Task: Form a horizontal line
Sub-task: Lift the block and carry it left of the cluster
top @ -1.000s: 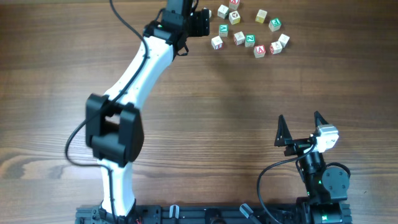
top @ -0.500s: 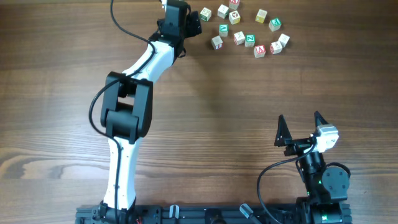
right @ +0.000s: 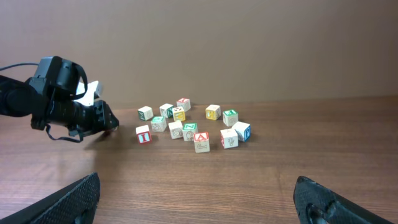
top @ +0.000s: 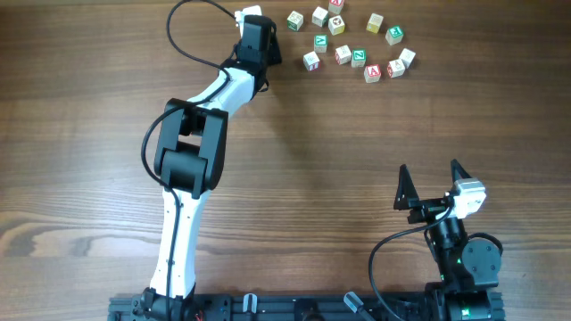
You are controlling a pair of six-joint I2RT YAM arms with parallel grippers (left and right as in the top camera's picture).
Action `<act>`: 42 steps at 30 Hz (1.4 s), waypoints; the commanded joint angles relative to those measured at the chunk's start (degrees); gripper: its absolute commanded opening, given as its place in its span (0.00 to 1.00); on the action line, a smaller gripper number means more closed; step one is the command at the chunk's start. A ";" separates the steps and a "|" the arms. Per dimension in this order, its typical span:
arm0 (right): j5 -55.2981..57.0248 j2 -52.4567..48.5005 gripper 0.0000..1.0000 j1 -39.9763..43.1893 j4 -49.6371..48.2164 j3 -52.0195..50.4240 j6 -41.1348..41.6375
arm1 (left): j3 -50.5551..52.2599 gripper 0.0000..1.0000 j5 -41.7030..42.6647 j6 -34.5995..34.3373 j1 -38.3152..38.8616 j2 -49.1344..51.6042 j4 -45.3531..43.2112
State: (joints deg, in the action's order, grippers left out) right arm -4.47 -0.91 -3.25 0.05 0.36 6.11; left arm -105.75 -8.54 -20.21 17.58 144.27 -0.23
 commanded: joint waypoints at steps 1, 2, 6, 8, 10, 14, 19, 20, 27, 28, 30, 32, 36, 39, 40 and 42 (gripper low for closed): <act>0.55 -0.02 1.00 -0.24 -0.13 -0.07 -0.55 | -0.13 0.28 0.07 0.28 0.02 1.95 0.63; 0.55 -0.02 1.00 -0.24 -0.13 -0.07 -0.57 | -0.13 0.26 0.09 0.28 0.02 1.57 0.70; 0.55 -0.02 1.00 -0.24 -0.13 -0.07 -0.52 | -0.13 0.22 0.09 0.44 0.02 -1.40 1.55; 0.55 -0.02 1.00 -0.24 -0.13 -0.07 -0.57 | -0.13 0.21 0.09 0.44 0.04 -3.72 2.25; 0.55 -0.02 1.00 -0.24 -0.13 -0.07 -0.55 | -0.13 0.20 0.09 0.44 0.13 -6.40 4.00; 0.55 -0.02 1.00 -0.24 -0.13 -0.07 -0.57 | -0.13 0.21 0.09 0.42 0.28 -12.96 11.69; 0.55 -0.02 1.00 -0.24 -0.13 -0.07 -0.55 | -0.13 0.24 0.11 0.39 1.03 -19.96 24.90; 0.55 -0.02 1.00 -0.24 -0.13 -0.07 -0.57 | -0.13 0.24 0.11 0.39 1.29 -20.90 27.56; 0.55 -0.02 1.00 -0.24 -0.13 -0.07 -0.57 | 0.37 0.23 4.83 0.17 3.58 -21.70 43.25; 0.55 -0.02 1.00 -0.24 -0.13 -0.07 -0.57 | 0.90 0.23 5.77 0.17 4.04 -21.68 44.46; 0.55 -0.02 1.00 -0.24 -0.13 -0.07 -0.57 | 2.47 0.22 6.12 0.17 4.94 -21.68 45.55; 0.55 -0.02 1.00 -0.24 -0.13 -0.07 -0.57 | 3.80 0.22 6.14 -0.22 5.86 -21.68 46.36; 0.55 -0.02 1.00 -0.24 -0.13 -0.07 -0.55 | 6.97 0.20 6.12 -0.50 7.85 -21.68 46.34; 0.55 -0.02 1.00 -0.24 -0.13 -0.07 -0.57 | 10.23 0.20 5.88 -0.48 9.22 -21.68 43.87; 0.55 -0.02 1.00 -0.24 -0.13 -0.07 -0.57 | 12.02 0.21 5.64 -0.66 9.62 -21.68 41.79; 0.55 -0.02 1.00 -0.24 -0.13 -0.07 -0.55 | 15.21 0.21 5.49 -1.84 10.01 -21.68 38.05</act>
State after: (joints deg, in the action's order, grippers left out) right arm -4.45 -0.91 -3.25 0.05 0.36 6.11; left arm -95.42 -3.14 -20.32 26.70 121.82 41.65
